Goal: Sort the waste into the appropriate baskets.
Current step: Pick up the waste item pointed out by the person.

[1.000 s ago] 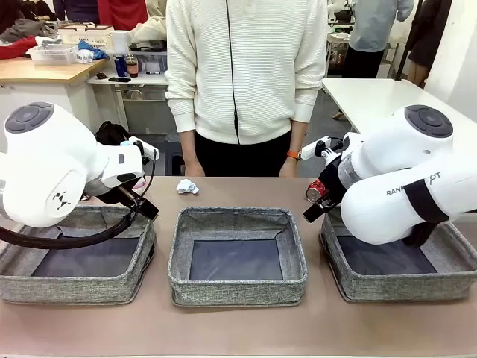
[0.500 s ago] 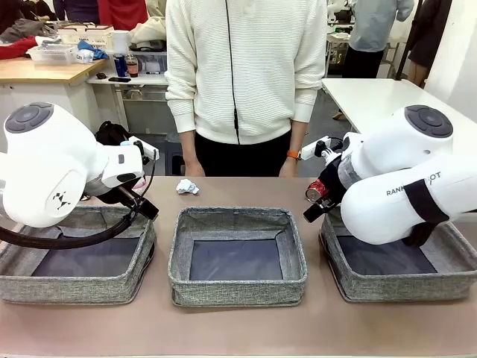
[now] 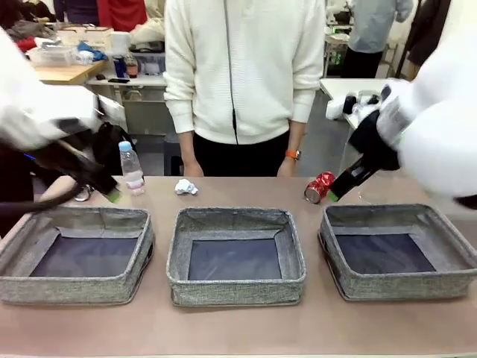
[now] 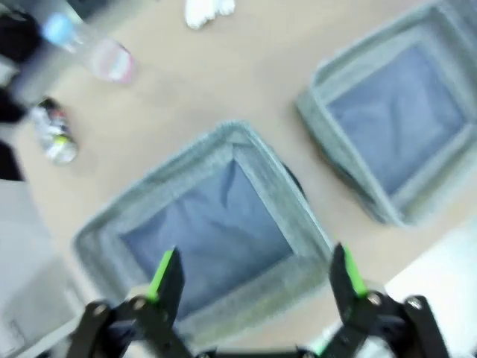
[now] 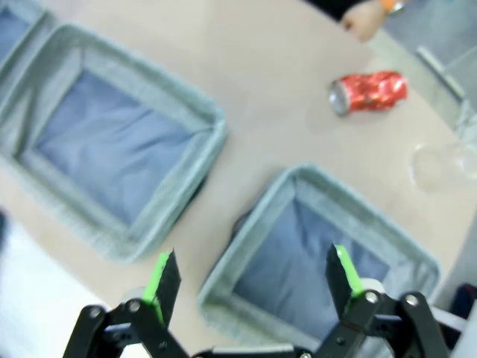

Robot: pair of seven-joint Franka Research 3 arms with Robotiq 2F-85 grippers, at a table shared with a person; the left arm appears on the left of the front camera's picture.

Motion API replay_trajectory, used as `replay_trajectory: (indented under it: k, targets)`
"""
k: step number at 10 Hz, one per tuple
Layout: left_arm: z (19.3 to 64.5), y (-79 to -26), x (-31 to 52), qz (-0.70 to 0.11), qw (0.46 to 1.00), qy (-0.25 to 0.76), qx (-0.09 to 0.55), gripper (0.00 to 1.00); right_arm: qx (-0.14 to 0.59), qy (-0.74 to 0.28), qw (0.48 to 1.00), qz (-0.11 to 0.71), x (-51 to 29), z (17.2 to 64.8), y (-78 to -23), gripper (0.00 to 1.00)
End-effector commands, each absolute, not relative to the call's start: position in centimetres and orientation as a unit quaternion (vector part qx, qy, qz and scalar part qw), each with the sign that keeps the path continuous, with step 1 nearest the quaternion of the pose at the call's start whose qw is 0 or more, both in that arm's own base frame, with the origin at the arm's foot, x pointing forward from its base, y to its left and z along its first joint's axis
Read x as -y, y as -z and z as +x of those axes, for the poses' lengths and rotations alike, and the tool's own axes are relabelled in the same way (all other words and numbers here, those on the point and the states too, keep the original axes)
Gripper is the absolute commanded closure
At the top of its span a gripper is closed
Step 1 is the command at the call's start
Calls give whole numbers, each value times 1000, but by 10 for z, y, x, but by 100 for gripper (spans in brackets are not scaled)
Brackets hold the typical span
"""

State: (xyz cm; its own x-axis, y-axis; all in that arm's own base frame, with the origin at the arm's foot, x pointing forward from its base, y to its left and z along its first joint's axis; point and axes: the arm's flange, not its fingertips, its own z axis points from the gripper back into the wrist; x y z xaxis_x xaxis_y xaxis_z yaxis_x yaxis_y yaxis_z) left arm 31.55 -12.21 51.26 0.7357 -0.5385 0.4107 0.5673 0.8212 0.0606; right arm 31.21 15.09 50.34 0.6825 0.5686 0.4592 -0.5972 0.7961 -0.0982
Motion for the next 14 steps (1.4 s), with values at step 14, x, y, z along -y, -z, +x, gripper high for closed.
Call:
replay_trajectory:
  k: [14]
  targets:
    - [243,-568,16,-620,717,195,252,0,225,-194,721,626,-19,125,-532,0]
